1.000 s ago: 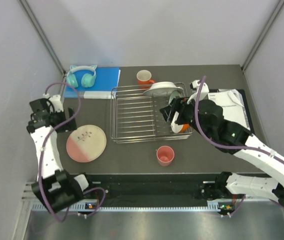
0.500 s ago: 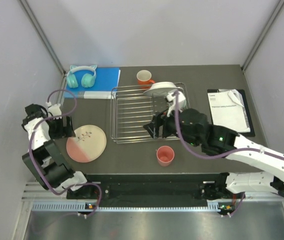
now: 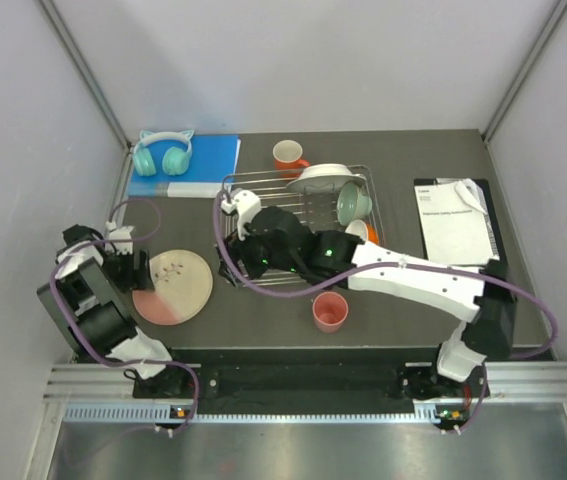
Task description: Load the mixed dishes into the dish rack
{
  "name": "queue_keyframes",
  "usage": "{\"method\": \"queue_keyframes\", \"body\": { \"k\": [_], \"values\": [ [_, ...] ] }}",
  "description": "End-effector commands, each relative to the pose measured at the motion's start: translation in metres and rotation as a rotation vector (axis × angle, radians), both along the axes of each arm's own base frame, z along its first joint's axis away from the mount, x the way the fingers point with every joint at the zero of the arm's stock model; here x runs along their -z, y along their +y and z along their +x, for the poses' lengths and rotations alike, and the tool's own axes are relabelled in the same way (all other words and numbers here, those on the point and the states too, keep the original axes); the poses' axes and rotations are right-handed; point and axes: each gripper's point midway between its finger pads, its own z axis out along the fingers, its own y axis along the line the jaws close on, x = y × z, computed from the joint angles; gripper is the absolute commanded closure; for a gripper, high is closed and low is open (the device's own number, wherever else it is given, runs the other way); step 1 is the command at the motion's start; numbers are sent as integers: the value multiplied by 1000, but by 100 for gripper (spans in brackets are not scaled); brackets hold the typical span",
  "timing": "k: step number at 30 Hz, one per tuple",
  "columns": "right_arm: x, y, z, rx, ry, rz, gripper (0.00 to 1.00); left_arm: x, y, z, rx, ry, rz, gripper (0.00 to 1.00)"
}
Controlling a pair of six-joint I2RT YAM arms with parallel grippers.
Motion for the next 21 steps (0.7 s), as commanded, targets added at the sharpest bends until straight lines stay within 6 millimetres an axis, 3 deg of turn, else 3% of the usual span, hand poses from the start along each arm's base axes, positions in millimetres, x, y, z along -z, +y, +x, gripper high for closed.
{"method": "queue_keyframes", "body": {
  "k": [1,3,4,9,11,15,21],
  "values": [
    [-16,39,-9,-106,-18,38,29,16,14,11,17,-36,18,17],
    [-22,51,-6,-128,-32,41,29,24,13,10,21,-27,-8,20],
    [-9,61,-2,-133,-27,18,29,26,11,10,25,-29,-22,22],
    [6,105,18,-212,36,25,27,41,4,9,54,-19,-70,39],
    [17,113,28,-215,89,29,27,43,1,10,65,-24,-85,51],
    [51,122,57,-179,225,60,27,46,-3,10,73,-26,-107,63],
    [94,135,74,-130,290,0,27,56,5,8,60,-6,-90,89]
  ]
}}
